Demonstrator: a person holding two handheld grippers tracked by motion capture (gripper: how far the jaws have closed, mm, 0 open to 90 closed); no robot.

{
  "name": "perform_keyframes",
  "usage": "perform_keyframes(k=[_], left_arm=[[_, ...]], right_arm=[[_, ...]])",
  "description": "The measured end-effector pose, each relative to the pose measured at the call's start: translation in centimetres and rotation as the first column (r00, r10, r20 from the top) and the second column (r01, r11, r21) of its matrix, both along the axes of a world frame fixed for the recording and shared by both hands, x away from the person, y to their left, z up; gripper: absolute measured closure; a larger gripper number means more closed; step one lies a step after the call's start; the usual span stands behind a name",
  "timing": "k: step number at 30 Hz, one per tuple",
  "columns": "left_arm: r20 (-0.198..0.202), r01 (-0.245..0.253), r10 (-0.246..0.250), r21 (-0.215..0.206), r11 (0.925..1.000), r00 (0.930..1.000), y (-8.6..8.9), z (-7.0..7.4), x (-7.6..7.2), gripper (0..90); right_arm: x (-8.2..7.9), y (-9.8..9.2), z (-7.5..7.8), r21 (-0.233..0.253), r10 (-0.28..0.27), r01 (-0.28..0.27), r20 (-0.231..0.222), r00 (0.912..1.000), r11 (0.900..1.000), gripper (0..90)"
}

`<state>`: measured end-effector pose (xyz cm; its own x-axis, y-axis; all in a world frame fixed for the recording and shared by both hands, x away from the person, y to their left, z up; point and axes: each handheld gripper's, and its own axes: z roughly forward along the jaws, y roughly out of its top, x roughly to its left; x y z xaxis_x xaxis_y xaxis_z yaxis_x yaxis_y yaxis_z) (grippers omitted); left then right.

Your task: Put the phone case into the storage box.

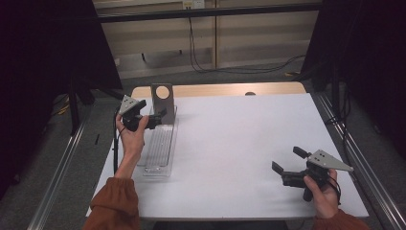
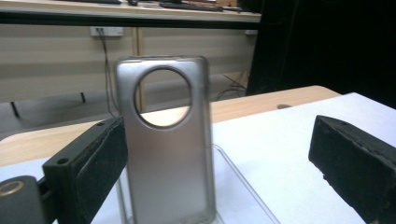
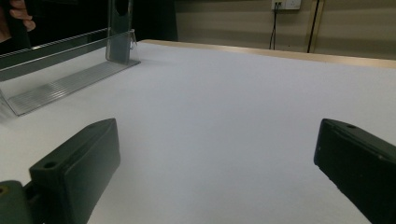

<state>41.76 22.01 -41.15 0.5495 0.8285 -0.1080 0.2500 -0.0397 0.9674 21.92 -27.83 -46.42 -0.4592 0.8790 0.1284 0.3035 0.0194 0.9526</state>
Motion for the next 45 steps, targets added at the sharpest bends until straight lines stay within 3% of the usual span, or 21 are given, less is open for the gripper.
perform_keyframes(k=[9, 11, 13, 21, 28, 29, 31, 32, 33, 34, 37, 45], left_arm=[[0.033, 0.017, -0.016, -0.017, 0.9997, 0.9993, 0.2, 0.8, -2.1, 4.5], [0.039, 0.006, -0.006, 0.009, 0.9999, 0.9992, 0.3, 0.9, -2.6, 4.2], [0.047, 0.018, -0.017, -0.031, 0.9994, 0.9988, 0.5, 0.7, -3.0, 3.9], [0.046, 0.012, -0.012, -0.007, 0.9999, 0.9989, 1.3, 0.3, -4.7, 4.0], [0.071, 0.015, -0.012, -0.044, 0.9989, 0.9974, 1.8, 0.2, -6.3, 4.6], [0.071, 0.017, -0.015, -0.025, 0.9995, 0.9974, 1.9, 0.2, -6.6, 4.6], [0.083, 0.016, -0.013, -0.042, 0.999, 0.9965, 1.9, 0.1, -7.1, 4.6], [0.085, 0.027, -0.025, -0.025, 0.9993, 0.9961, 2.0, 0.1, -7.3, 4.6], [0.082, 0.019, -0.015, -0.052, 0.9985, 0.9966, 1.9, 0.1, -7.5, 4.6], [0.082, 0.03, -0.028, -0.027, 0.9992, 0.9963, 2.1, 0.1, -7.7, 4.6], [0.091, 0.024, -0.022, -0.023, 0.9994, 0.9956, 2.2, 0.1, -8.3, 4.6], [0.097, 0.02, -0.014, -0.059, 0.9981, 0.9952, 3.0, -0.6, -10.6, 4.4]], right_arm=[[0.1, 0.0, 0.0, -0.001, -0.003, 0.003, 0.001, 1.0, 1.0, 0.0], [0.1, 0.1, 0.0, 0.0, -0.004, 0.004, -0.001, 1.0, 1.0, 0.0], [0.1, 0.0, 0.0, -0.001, -0.006, 0.006, 0.002, 1.0, 1.0, 0.0], [0.2, 0.1, 0.0, -0.001, -0.01, 0.01, -0.001, 1.0, 1.0, 0.0], [0.2, 0.2, 0.0, -0.003, -0.001, 0.001, 0.005, 1.0, 1.0, 0.0], [0.3, 0.2, 0.0, -0.003, -0.001, 0.001, 0.005, 1.0, 1.0, 0.0], [0.3, 0.2, 0.0, -0.007, -0.001, 0.002, 0.009, 1.0, 1.0, 0.0], [0.3, 0.2, 0.0, -0.004, -0.004, 0.004, 0.008, 1.0, 1.0, 0.0], [0.3, 0.2, 0.0, -0.007, 0.0, 0.0, 0.009, 1.0, 1.0, 0.0], [0.3, 0.2, 0.0, -0.014, -0.002, 0.002, 0.006, 1.0, 1.0, 0.0], [0.3, 0.2, 0.0, -0.018, 0.002, -0.002, 0.009, 1.0, 1.0, 0.0], [0.2, 0.2, 0.0, -0.005, -0.004, 0.005, 0.005, 1.0, 1.0, 0.0]])
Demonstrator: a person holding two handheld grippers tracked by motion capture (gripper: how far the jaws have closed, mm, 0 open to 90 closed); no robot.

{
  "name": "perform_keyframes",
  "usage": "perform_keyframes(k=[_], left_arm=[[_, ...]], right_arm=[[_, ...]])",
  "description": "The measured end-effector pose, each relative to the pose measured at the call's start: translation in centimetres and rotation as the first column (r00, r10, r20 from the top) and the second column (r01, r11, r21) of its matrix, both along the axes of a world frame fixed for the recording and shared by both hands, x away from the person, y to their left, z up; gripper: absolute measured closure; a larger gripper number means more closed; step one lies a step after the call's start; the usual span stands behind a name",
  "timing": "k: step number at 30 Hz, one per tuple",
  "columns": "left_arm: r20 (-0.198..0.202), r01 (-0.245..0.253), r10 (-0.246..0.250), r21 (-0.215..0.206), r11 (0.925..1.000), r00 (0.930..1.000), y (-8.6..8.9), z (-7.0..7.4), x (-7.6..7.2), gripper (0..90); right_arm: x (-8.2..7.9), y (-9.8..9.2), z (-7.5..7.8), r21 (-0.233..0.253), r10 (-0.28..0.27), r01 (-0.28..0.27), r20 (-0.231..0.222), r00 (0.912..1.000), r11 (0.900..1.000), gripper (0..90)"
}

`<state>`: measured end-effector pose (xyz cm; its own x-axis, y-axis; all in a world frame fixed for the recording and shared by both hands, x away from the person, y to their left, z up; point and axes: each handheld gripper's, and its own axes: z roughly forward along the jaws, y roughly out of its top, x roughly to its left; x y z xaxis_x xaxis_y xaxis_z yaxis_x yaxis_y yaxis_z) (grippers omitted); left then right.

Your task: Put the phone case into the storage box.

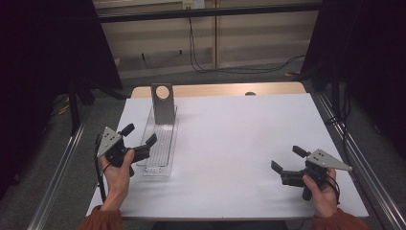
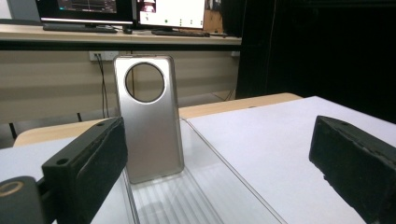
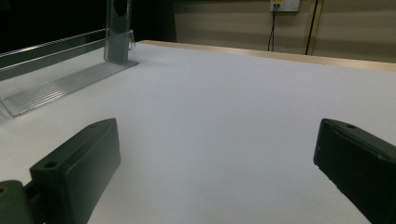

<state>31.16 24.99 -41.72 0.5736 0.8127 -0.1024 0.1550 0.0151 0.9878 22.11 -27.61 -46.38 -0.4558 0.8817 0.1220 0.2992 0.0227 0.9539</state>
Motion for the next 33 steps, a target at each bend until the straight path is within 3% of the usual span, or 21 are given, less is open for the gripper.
perform_keyframes(k=[5, 8, 9, 11, 18, 22, 23, 27, 33], left_arm=[[0.02, 0.005, -0.005, 0.033, 0.9994, 0.9998, -0.2, 0.1, -1.6, 4.4], [0.01, 0.005, -0.005, 0.054, 0.9985, 0.9999, 0.0, -0.4, -2.4, 4.3], [0.003, 0.008, -0.009, 0.034, 0.9994, 1.0, 0.1, -0.6, -2.5, 4.3], [0.0, 0.005, -0.005, 0.061, 0.9981, 1.0, 0.6, -1.1, -2.9, 4.3], [-0.006, -0.028, 0.028, 0.073, 0.9969, 0.9996, 2.0, -2.0, -4.5, 4.2], [-0.004, -0.055, 0.055, 0.061, 0.9966, 0.9985, 2.6, -2.2, -5.3, 3.9], [-0.007, -0.066, 0.066, 0.083, 0.9944, 0.9978, 2.9, -2.1, -5.5, 3.9], [-0.014, -0.053, 0.054, 0.086, 0.9949, 0.9985, 3.1, -2.3, -6.3, 3.8], [-0.031, -0.076, 0.08, 0.097, 0.9923, 0.9963, 3.4, -2.7, -7.6, 3.8]], right_arm=[[0.0, 0.0, 0.0, -0.006, 0.0, 0.0, 0.003, 1.0, 1.0, 0.0], [0.0, -0.1, 0.0, -0.001, -0.001, 0.001, 0.005, 1.0, 1.0, 0.0], [0.0, -0.2, 0.0, -0.001, -0.003, 0.003, 0.006, 1.0, 1.0, 0.0], [-0.1, -0.1, 0.0, -0.002, 0.0, 0.0, 0.005, 1.0, 1.0, 0.0], [-0.2, -0.1, 0.1, -0.001, -0.007, 0.007, 0.011, 0.9999, 1.0, 0.0], [-0.3, -0.3, 0.1, -0.005, -0.012, 0.012, 0.012, 0.9999, 1.0, 0.0], [-0.3, -0.2, 0.1, 0.005, -0.016, 0.016, 0.014, 0.9998, 1.0, 0.0], [-0.5, -0.5, 0.1, 0.004, -0.023, 0.023, 0.011, 0.9997, 1.0, 0.1], [-0.8, -0.7, 0.2, -0.005, -0.034, 0.034, 0.011, 0.9994, 0.999, 0.2]])
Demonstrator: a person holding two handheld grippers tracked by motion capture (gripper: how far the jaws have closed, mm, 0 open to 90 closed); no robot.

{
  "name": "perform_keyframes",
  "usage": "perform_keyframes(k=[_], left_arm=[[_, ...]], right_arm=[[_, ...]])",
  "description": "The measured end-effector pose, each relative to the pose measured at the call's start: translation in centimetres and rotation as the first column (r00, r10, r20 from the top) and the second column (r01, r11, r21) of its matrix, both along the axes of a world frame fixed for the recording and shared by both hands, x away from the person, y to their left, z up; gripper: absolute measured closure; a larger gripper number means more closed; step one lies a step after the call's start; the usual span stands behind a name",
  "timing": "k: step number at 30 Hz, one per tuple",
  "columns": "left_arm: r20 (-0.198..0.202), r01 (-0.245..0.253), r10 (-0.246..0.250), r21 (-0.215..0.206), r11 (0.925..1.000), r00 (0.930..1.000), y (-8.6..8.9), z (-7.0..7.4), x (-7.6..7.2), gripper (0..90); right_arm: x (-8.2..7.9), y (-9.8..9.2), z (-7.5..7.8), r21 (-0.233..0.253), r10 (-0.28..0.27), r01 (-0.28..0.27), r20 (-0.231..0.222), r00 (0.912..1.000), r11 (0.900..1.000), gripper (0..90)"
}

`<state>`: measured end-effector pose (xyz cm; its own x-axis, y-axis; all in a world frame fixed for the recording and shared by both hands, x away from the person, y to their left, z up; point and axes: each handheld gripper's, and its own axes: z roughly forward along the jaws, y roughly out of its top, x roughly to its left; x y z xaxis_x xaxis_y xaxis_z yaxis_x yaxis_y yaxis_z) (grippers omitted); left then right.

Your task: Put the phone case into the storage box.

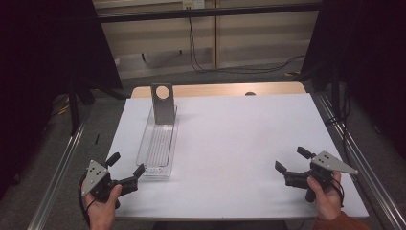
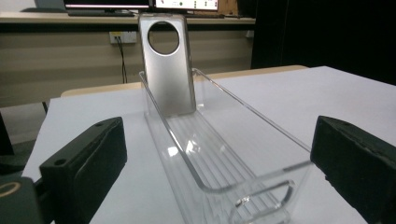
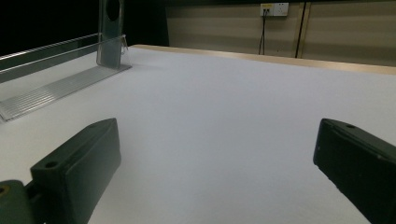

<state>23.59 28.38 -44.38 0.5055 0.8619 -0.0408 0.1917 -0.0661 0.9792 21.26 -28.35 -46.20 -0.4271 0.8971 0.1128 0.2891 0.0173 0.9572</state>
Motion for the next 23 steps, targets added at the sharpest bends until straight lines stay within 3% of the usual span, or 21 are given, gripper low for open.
perform_keyframes(k=[2, 3, 6, 9, 12, 15, 19, 23], left_arm=[[-0.011, 0.006, -0.005, 0.015, 0.9999, 0.9999, 0.1, -0.1, -0.5, 3.8], [-0.001, 0.001, -0.001, -0.002, 1.0, 1.0, 0.2, -0.2, -0.7, 3.8], [0.011, -0.039, 0.039, 0.005, 0.9992, 0.9992, 0.6, -0.2, -1.3, 3.9], [-0.006, -0.02, 0.02, -0.007, 0.9998, 0.9998, 0.7, -0.6, -1.5, 3.9], [-0.005, 0.005, -0.005, 0.035, 0.9994, 1.0, 0.4, -0.9, -1.6, 3.9], [-0.007, 0.023, -0.023, 0.022, 0.9995, 0.9997, 0.3, -1.1, -1.2, 3.8], [-0.009, 0.016, -0.016, 0.003, 0.9999, 0.9998, 0.2, -1.0, -1.2, 3.8], [-0.013, 0.017, -0.017, 0.015, 0.9997, 0.9998, 0.1, -0.9, -1.2, 3.8]], right_arm=[[-0.2, -0.1, 0.0, 0.004, -0.008, 0.008, 0.003, 1.0, 1.0, 0.2], [-0.3, -0.2, 0.0, 0.002, -0.007, 0.007, 0.002, 1.0, 1.0, 0.2], [-0.6, -0.6, 0.0, 0.003, -0.019, 0.019, 0.009, 0.9998, 1.0, 0.2], [-0.8, -0.8, -0.1, 0.009, -0.021, 0.021, 0.005, 0.9998, 1.0, 0.2], [-0.9, -0.8, -0.1, 0.001, -0.013, 0.013, 0.007, 0.9999, 1.0, 0.2], [-0.9, -0.6, -0.1, -0.001, -0.004, 0.004, 0.008, 1.0, 1.0, 0.2], [-0.8, -0.6, -0.1, -0.009, -0.003, 0.003, 0.013, 0.9999, 1.0, 0.2], [-0.8, -0.6, -0.1, -0.006, 0.0, 0.0, 0.011, 0.9999, 1.0, 0.2]])
